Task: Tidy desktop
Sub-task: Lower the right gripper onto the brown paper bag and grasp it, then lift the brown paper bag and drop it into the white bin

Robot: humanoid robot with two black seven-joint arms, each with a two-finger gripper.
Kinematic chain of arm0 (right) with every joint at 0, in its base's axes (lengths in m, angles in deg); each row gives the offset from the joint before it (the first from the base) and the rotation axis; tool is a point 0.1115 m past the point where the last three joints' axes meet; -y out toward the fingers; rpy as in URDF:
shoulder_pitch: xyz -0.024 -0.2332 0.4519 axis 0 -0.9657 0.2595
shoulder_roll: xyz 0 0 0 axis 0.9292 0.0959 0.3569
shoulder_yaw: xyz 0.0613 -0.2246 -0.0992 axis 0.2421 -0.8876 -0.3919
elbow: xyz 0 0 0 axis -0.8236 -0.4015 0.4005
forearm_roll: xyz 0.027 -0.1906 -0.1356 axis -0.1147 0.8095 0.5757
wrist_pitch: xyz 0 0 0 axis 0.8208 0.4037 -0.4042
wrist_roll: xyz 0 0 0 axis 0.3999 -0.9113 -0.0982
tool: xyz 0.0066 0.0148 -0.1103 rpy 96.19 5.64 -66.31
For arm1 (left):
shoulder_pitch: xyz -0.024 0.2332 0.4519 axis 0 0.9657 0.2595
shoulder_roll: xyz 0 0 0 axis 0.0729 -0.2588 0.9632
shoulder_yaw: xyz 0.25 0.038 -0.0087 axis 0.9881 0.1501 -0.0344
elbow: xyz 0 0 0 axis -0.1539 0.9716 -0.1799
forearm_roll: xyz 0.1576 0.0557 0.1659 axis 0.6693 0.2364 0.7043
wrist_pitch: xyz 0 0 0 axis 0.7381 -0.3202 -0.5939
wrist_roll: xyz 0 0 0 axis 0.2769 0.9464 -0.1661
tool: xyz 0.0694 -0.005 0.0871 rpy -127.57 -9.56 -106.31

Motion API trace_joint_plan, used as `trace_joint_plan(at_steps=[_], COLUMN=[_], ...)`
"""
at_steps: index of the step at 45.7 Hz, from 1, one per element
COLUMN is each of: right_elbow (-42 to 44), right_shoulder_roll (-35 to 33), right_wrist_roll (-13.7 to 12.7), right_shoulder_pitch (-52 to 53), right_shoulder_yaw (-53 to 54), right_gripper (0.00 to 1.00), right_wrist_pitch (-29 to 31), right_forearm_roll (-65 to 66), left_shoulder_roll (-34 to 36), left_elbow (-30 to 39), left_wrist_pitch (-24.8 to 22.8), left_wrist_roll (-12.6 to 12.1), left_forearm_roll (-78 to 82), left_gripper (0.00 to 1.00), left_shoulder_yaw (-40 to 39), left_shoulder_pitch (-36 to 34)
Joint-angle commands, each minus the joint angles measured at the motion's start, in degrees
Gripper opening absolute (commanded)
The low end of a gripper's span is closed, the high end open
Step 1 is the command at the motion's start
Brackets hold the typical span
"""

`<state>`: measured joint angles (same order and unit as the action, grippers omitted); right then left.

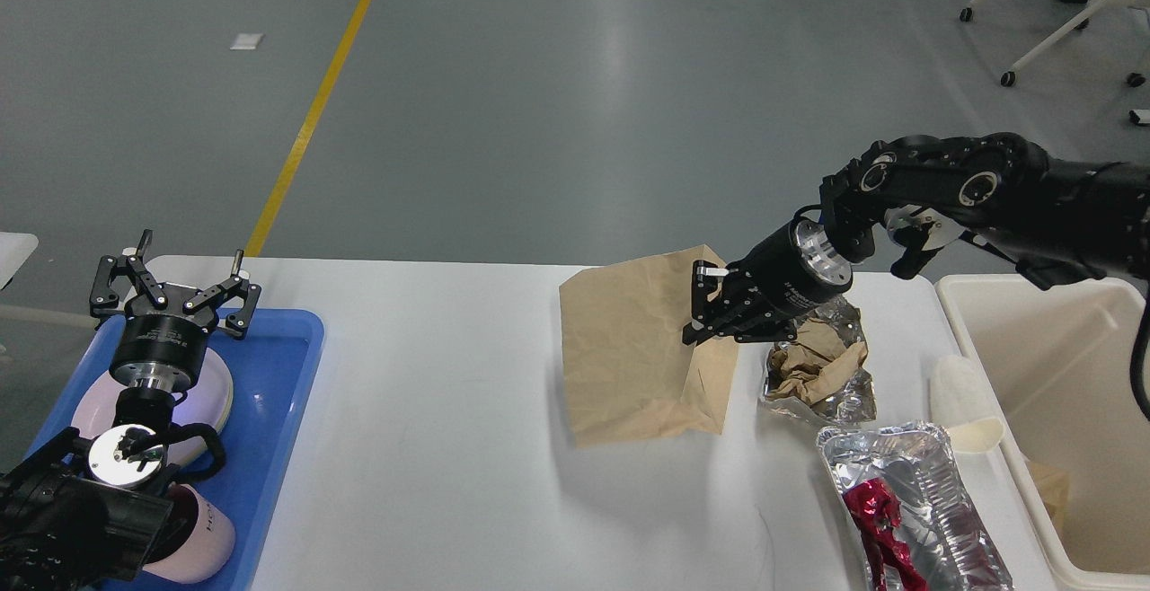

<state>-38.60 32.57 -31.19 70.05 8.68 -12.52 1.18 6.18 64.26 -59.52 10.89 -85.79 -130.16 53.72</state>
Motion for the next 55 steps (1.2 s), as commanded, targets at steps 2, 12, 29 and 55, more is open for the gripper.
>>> trace_joint_plan(at_steps=[2, 12, 29, 55], right_elbow=[0.09, 0.88, 14.14, 22.58], right_shoulder_roll=[-4.23, -13.11, -24.01, -32.1], right_wrist_roll=[0.07, 0.07, -0.01, 0.42], right_shoulder_pitch=[3.97, 11.44, -0.32, -33.38], right_shoulder_yaw=[2.42, 4.71, 0.49, 1.54], right_gripper=[0.0, 0.0, 0.0, 1.0], right_wrist_pitch=[0.01, 0.1, -10.96, -28.46], right_forearm_roll=[0.02, 0.19, 0.72, 0.02], left_shoulder_roll=[-0.03, 0.06, 0.06, -0.03], left_elbow=[0.0, 0.0, 0.0, 0.0], left_wrist_pitch=[0.0, 0.0, 0.0, 0.0], left_wrist_roll=[0.0, 0.0, 0.0, 0.0], left_forearm_roll=[0.0, 0.0, 0.0, 0.0], left_gripper=[0.96, 0.96, 0.96, 0.96], left_shoulder_yaw=[0.0, 0.0, 0.0, 0.0], left_shoulder_pitch=[0.02, 0.02, 0.02, 0.02])
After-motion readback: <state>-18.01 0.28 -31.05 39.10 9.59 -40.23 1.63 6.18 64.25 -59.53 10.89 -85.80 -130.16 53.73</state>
